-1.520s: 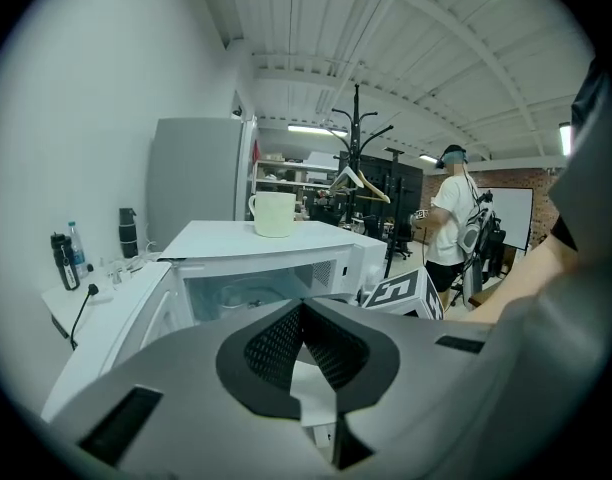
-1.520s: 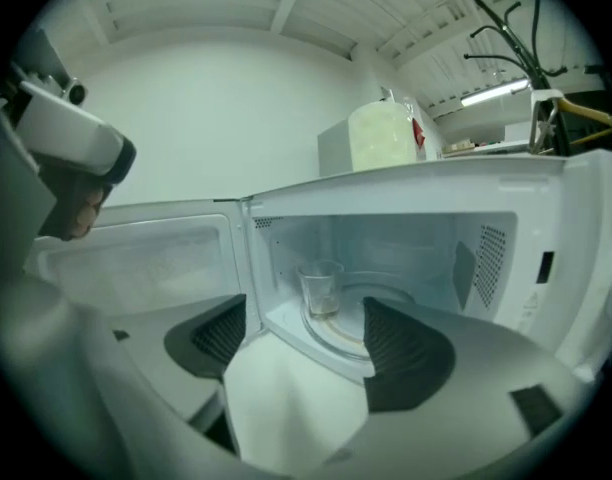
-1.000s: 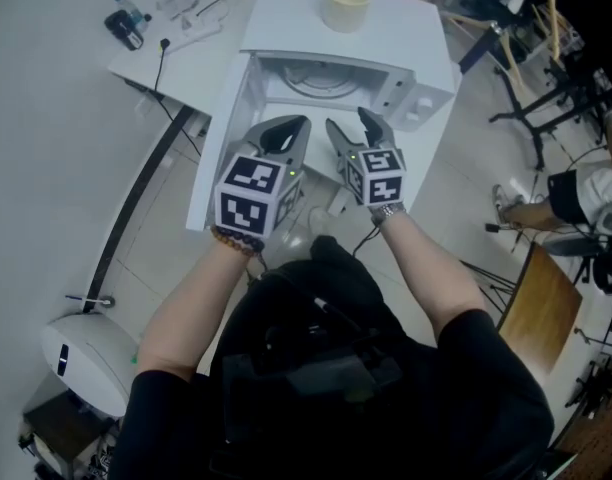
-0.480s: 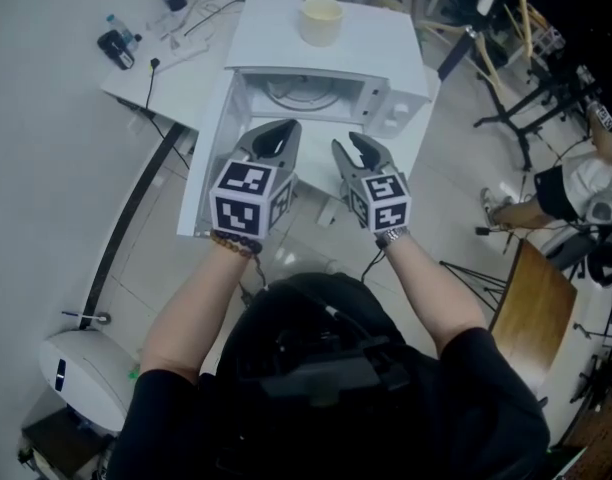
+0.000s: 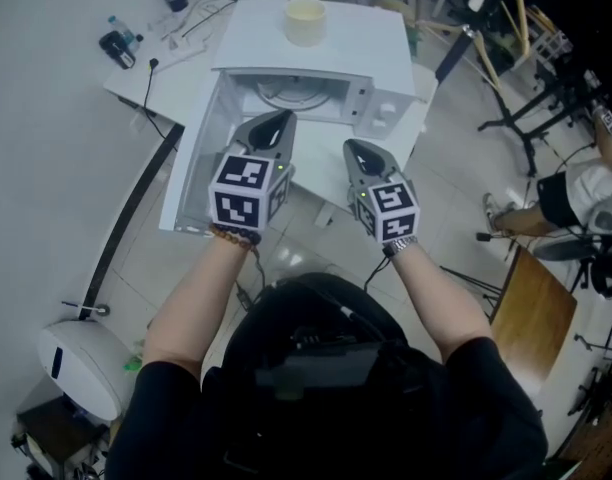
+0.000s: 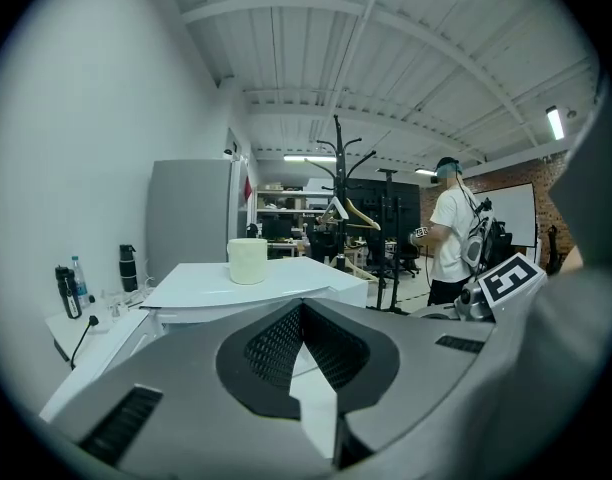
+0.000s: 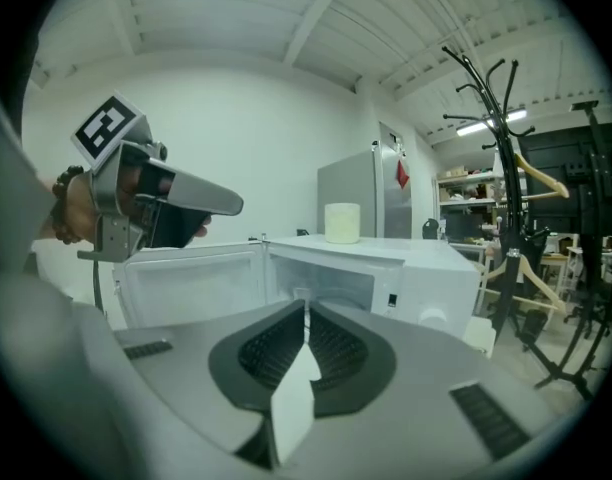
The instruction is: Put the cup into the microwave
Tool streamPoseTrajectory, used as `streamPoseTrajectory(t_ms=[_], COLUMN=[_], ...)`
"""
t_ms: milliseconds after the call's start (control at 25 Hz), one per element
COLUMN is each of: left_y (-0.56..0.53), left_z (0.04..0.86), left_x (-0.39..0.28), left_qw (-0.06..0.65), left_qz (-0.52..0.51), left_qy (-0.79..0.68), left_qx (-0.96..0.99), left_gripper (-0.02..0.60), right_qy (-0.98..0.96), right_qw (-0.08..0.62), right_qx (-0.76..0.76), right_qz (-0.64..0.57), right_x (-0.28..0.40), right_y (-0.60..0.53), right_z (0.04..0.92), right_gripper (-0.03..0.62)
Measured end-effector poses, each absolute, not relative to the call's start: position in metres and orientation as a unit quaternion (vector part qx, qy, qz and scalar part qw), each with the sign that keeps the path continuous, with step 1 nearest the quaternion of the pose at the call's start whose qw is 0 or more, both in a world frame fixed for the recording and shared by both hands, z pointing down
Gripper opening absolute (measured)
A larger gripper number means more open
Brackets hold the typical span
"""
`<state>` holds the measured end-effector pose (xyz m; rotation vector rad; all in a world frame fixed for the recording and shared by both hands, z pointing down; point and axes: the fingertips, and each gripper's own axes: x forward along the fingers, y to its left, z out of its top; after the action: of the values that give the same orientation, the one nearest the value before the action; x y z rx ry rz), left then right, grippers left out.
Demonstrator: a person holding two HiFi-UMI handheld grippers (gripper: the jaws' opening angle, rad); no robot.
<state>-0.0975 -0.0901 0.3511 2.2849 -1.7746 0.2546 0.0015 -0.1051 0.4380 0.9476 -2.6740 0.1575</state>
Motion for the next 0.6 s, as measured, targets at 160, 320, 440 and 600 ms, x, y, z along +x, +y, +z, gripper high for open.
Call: streamPoseTrajectory(t_ms=[160,320,440,600], left_y=[-0.096,-0.101,-0.104,-0.108], left_z=[0.348,0.346,0.341,0.337], left_x=[-0.088,-0.081,-0.078,-0.072], left_qw=[0.116,0.104,0.096,0.086], left_qz=[0.083,0.086,0.085,0.090], left_qy=[-0.622,-0.638,-0.652,-0.663], left_qx=[0.770,0.758,0.748,0.738], left_gripper=[0.000,0.000,0.000,0.000], right_qy=[-0.935,-0.939,-0.942,-0.946], right_qw=[0.148,0.154,0.155,0.153], right_qx=[0.317,0.305,0.293,0.280], right_qz=[0.051,0.048,0.047,0.049], right_x=[0.020,0.039,0.048,0.057], right_y=[-0.105,-0.107,-0.107,-0.107], right_z=[0.434,0.436,0.434,0.433], right_gripper=[0.003,0.003,0.003,0.003])
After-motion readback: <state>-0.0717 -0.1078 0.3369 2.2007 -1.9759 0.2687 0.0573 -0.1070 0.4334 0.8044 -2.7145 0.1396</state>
